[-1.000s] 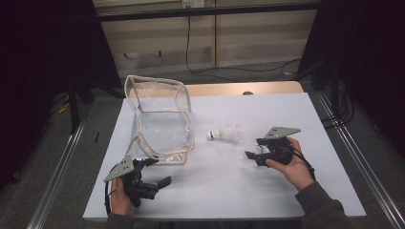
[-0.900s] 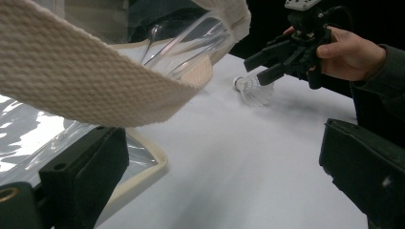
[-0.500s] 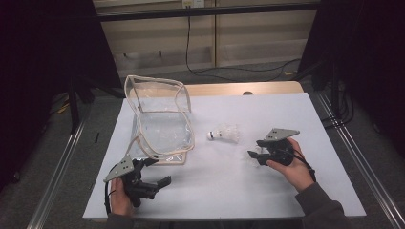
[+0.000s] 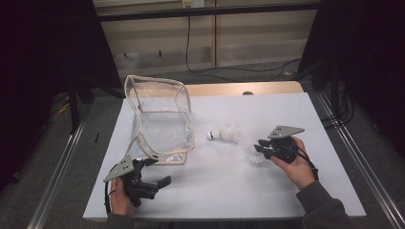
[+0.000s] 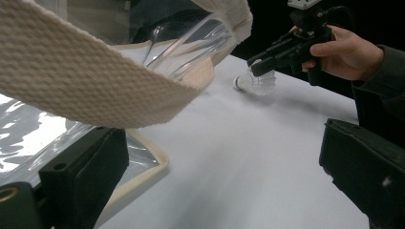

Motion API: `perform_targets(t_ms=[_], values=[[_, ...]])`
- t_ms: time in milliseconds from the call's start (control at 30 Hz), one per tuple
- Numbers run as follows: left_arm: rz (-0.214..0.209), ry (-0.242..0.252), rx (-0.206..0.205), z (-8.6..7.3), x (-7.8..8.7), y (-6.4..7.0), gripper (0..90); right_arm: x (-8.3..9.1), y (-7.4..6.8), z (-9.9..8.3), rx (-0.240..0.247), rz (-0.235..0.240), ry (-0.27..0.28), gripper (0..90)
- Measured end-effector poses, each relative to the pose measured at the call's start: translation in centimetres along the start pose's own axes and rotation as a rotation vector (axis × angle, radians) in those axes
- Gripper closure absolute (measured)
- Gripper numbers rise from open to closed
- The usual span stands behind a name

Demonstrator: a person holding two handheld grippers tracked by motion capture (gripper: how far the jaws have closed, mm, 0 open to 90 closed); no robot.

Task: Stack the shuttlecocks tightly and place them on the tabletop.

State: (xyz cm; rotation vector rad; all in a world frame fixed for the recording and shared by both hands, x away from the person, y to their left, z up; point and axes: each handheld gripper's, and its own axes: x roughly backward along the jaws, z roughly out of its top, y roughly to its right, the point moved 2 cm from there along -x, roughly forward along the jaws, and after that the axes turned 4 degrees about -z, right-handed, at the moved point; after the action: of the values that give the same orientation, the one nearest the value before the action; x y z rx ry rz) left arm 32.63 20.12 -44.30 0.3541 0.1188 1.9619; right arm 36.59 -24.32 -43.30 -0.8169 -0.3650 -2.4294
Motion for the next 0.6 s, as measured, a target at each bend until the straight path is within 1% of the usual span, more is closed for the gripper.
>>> perform_targets(t_ms=[133,167,367,433,500,533,600], values=[[0.000,0.000,0.000,0.0,0.0,0.0,3.0,0.3,0.4,0.0,-0.031,0.008,0.028,84.2],[0.001,-0.001,-0.001,0.0,0.0,0.0,3.0,0.4,0.4,0.0,-0.041,0.012,0.035,85.1],[0.000,-0.001,-0.001,0.0,0.0,0.0,3.0,0.7,0.2,0.1,-0.065,0.035,0.059,87.0],[0.001,0.000,-0.001,0.0,0.0,0.0,3.0,0.9,0.1,0.2,-0.074,0.051,0.070,87.1],[0.002,-0.004,-0.001,0.0,0.0,0.0,3.0,1.1,-0.2,0.4,-0.079,0.060,0.079,87.1],[0.003,-0.007,-0.004,0.0,0.0,-0.1,3.0,1.1,-0.3,0.5,-0.073,0.063,0.087,87.1],[0.002,-0.006,-0.003,0.0,0.0,-0.1,3.0,1.1,-0.7,0.6,-0.081,0.083,0.091,87.0]])
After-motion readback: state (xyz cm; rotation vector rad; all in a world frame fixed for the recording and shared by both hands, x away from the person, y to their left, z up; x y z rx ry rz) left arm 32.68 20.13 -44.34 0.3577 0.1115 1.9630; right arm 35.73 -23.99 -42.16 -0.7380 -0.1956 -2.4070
